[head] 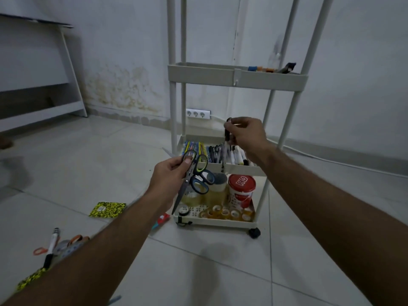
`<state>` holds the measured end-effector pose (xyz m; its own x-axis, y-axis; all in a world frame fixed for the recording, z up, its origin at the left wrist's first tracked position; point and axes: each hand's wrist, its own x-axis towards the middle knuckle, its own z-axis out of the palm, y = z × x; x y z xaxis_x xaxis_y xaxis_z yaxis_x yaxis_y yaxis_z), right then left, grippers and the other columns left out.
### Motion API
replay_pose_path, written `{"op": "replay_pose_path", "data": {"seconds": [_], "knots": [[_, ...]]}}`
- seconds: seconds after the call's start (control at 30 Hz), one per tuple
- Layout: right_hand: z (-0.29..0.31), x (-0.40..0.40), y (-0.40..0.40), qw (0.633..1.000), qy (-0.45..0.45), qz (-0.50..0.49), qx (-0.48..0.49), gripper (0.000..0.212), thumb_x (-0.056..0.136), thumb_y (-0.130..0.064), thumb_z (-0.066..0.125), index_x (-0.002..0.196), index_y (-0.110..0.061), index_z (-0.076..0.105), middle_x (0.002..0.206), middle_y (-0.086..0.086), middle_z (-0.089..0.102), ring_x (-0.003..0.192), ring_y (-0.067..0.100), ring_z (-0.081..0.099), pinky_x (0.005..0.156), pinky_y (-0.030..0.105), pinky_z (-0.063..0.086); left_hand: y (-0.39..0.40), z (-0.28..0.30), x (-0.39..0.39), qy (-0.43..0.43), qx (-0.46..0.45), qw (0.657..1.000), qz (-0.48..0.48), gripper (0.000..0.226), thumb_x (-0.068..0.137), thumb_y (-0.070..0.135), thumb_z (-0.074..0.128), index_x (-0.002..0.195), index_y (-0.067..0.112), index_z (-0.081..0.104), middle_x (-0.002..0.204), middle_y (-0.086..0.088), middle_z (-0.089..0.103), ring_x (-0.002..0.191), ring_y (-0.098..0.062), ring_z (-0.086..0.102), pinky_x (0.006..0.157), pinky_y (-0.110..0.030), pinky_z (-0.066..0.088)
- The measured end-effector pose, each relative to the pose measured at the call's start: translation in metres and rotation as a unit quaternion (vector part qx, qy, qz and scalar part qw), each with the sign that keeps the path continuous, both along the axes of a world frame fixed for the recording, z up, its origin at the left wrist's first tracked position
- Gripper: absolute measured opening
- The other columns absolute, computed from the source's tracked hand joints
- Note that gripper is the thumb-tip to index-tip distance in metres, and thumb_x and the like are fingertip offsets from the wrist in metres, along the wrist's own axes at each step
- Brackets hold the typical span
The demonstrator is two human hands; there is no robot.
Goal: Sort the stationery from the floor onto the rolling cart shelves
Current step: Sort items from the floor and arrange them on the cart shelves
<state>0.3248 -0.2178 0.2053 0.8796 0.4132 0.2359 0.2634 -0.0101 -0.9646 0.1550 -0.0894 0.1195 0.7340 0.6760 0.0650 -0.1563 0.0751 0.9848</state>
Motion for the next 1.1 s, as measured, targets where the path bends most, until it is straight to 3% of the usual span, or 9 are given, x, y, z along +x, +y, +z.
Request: {"op": "replay_pose_path", "data": {"seconds": [0.17,0.27,0.4,0.47,0.57,0.67,0.83,0.97,1.1], "knots": [[0.005,0.041,0.039,0.995,-0.055,-0.050,-0.063,0.022,0.084,-0.016,0.081,0.098,-0.002,0.072,0.091,0.018,0.073,0.062,0.025,0.073,0.064,0.035,0.063,0.006,-0.004,0.003,-0.011,-0.011,1.000,-0.007,0.018,0.098,0.020,0.065,0.108,0.010,0.075,0.097,-0.010,0.078,0.090,-0.024,0.071,0.082,-0.042,0.058],[-0.006,0.068,0.057,0.979,-0.097,-0.073,-0.166,0.020,0.079,-0.020,0.084,0.082,-0.005,0.071,0.087,0.019,0.074,0.072,0.030,0.075,0.073,0.042,0.063,0.006,-0.005,0.005,-0.023,-0.019,0.999,-0.017,0.016,0.098,0.018,0.064,0.107,0.010,0.074,0.092,-0.009,0.077,0.082,-0.020,0.071,0.069,-0.032,0.059],[-0.031,0.087,0.057,0.915,-0.141,-0.067,-0.372,0.044,0.071,-0.025,0.090,0.099,0.002,0.071,0.097,0.018,0.074,0.087,0.028,0.073,0.082,0.041,0.061,0.006,-0.011,0.007,-0.024,-0.023,0.999,-0.029,0.017,0.099,0.018,0.063,0.109,0.010,0.074,0.095,-0.010,0.078,0.084,-0.022,0.071,0.071,-0.035,0.058],[-0.040,0.084,0.051,0.899,-0.162,-0.060,-0.402,0.049,0.066,-0.026,0.094,0.101,0.000,0.072,0.099,0.015,0.074,0.090,0.026,0.072,0.084,0.038,0.060,0.005,-0.013,0.007,-0.020,-0.024,0.999,-0.038,0.019,0.099,0.019,0.063,0.112,0.010,0.073,0.098,-0.010,0.078,0.087,-0.022,0.071,0.078,-0.040,0.058],[-0.040,0.074,0.039,0.914,-0.175,-0.079,-0.357,0.039,0.070,-0.022,0.091,0.100,-0.001,0.075,0.099,0.014,0.075,0.088,0.024,0.071,0.081,0.036,0.060,0.002,-0.013,0.007,-0.015,-0.015,0.999,-0.044,0.019,0.100,0.020,0.062,0.113,0.011,0.073,0.097,-0.007,0.078,0.087,-0.018,0.072,0.082,-0.042,0.059],[-0.029,0.050,0.023,0.937,-0.202,-0.089,-0.273,0.018,0.083,-0.017,0.080,0.095,-0.004,0.077,0.094,0.012,0.076,0.081,0.020,0.070,0.076,0.036,0.060,-0.003,-0.006,0.005,-0.017,-0.014,0.999,-0.050,0.020,0.100,0.020,0.062,0.112,0.010,0.073,0.091,-0.004,0.078,0.081,-0.014,0.072,0.072,-0.035,0.059],[-0.009,-0.031,-0.018,0.961,-0.170,0.074,-0.206,0.024,0.096,-0.037,0.064,0.097,-0.017,0.077,0.080,-0.003,0.074,0.061,0.003,0.063,0.058,0.021,0.050,-0.015,0.016,0.001,-0.031,-0.015,0.998,-0.062,0.018,0.099,0.020,0.062,0.109,0.010,0.074,0.090,-0.005,0.078,0.080,-0.016,0.072,0.080,-0.039,0.059],[0.004,-0.074,-0.050,0.961,-0.084,0.186,-0.185,0.022,0.091,-0.048,0.064,0.102,-0.031,0.074,0.095,-0.009,0.075,0.083,0.008,0.071,0.070,0.024,0.057,-0.025,0.041,-0.005,-0.047,-0.009,0.997,-0.060,0.019,0.101,0.019,0.060,0.112,0.009,0.072,0.097,-0.009,0.078,0.091,-0.023,0.075,0.081,-0.038,0.059],[0.012,-0.090,-0.070,0.961,0.046,0.243,-0.122,0.024,0.088,-0.016,0.072,0.110,-0.022,0.067,0.107,0.011,0.074,0.096,0.028,0.073,0.079,0.034,0.061,-0.032,0.069,-0.010,-0.056,0.009,0.997,-0.047,0.018,0.101,0.022,0.060,0.104,0.011,0.074,0.097,-0.009,0.078,0.094,-0.028,0.074,0.086,-0.045,0.059]]}}
